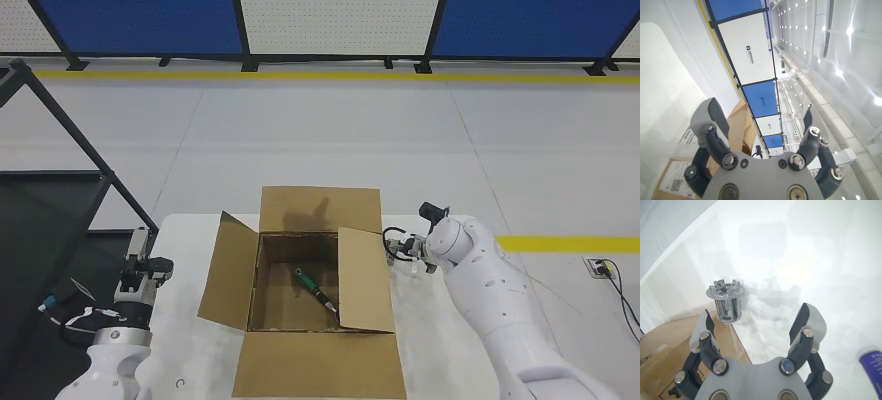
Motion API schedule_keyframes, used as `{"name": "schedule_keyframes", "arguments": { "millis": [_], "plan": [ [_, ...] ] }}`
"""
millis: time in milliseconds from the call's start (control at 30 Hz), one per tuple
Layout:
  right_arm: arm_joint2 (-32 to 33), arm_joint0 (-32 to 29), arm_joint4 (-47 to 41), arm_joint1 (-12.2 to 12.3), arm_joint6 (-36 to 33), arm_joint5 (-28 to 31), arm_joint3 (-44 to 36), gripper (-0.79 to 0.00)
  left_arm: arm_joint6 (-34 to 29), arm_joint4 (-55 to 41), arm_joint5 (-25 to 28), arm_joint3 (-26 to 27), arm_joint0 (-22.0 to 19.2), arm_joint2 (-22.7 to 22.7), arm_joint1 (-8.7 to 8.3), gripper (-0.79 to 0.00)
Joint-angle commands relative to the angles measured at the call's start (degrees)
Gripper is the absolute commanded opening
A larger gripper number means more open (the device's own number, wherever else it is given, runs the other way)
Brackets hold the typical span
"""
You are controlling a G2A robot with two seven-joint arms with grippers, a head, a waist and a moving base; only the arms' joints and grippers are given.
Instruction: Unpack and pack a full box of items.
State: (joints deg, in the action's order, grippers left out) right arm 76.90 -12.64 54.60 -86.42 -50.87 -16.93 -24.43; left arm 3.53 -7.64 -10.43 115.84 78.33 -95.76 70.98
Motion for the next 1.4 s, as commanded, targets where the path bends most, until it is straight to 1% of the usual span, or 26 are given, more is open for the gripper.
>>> {"name": "schedule_keyframes", "arguments": {
  "millis": [0, 400, 700, 767, 800, 833, 867, 933, 1000, 1067, 1367],
  "plan": [
    [-0.1, 0.1, -0.1, 0.0, 0.1, -0.2, 0.4, 0.000, 0.0, 0.0, 0.0, 0.0, 0.0, 0.0, 0.00, 0.000],
    [-1.3, 0.9, -1.2, -0.4, 0.5, -0.1, 2.5, 0.000, 0.0, 0.0, 0.0, 0.0, 0.0, 0.0, 0.00, 0.000],
    [-2.7, 1.7, -1.5, -1.0, 0.4, -1.3, 4.5, 0.000, 0.0, 0.0, 0.0, 0.0, 0.0, 0.0, 0.00, 0.000],
    [-2.9, 1.9, -1.6, -1.0, 0.4, -1.5, 4.9, -0.086, 0.0, 0.0, 0.0, 0.0, 0.0, 0.0, 0.00, 0.000],
    [-3.0, 1.9, -1.6, -1.1, 0.5, -1.6, 5.1, -0.099, 0.0, 0.0, 0.0, 0.0, 0.0, 0.0, 0.00, 0.000],
    [-3.1, 2.0, -1.6, -1.1, 0.5, -1.7, 5.3, -0.142, 0.0, 0.0, 0.0, 0.0, 0.0, 0.0, 0.00, 0.000],
    [-3.1, 2.0, -1.7, -1.1, 0.5, -1.8, 5.5, -0.209, 0.0, 0.0, 0.0, 0.0, 0.0, 0.0, 0.00, 0.000],
    [-3.3, 2.1, -1.7, -1.2, 0.6, -2.0, 6.0, -0.311, 0.0, 0.0, 0.0, 0.0, 0.0, 0.0, 0.00, 0.000],
    [-3.4, 2.2, -1.9, -1.2, 0.8, -2.0, 6.4, -0.394, 0.0, 0.0, 0.0, 0.0, 0.0, 0.0, 0.00, 0.000],
    [-3.6, 2.3, -2.0, -1.3, 0.8, -2.0, 6.8, -0.413, 0.0, 0.0, 0.0, 0.0, 0.0, 0.0, 0.00, 0.000],
    [-3.9, 2.9, -2.6, -1.3, 1.7, -2.1, 8.0, -0.449, 0.0, 0.0, 0.0, 0.0, 0.0, 0.0, 0.00, 0.000]
  ]
}}
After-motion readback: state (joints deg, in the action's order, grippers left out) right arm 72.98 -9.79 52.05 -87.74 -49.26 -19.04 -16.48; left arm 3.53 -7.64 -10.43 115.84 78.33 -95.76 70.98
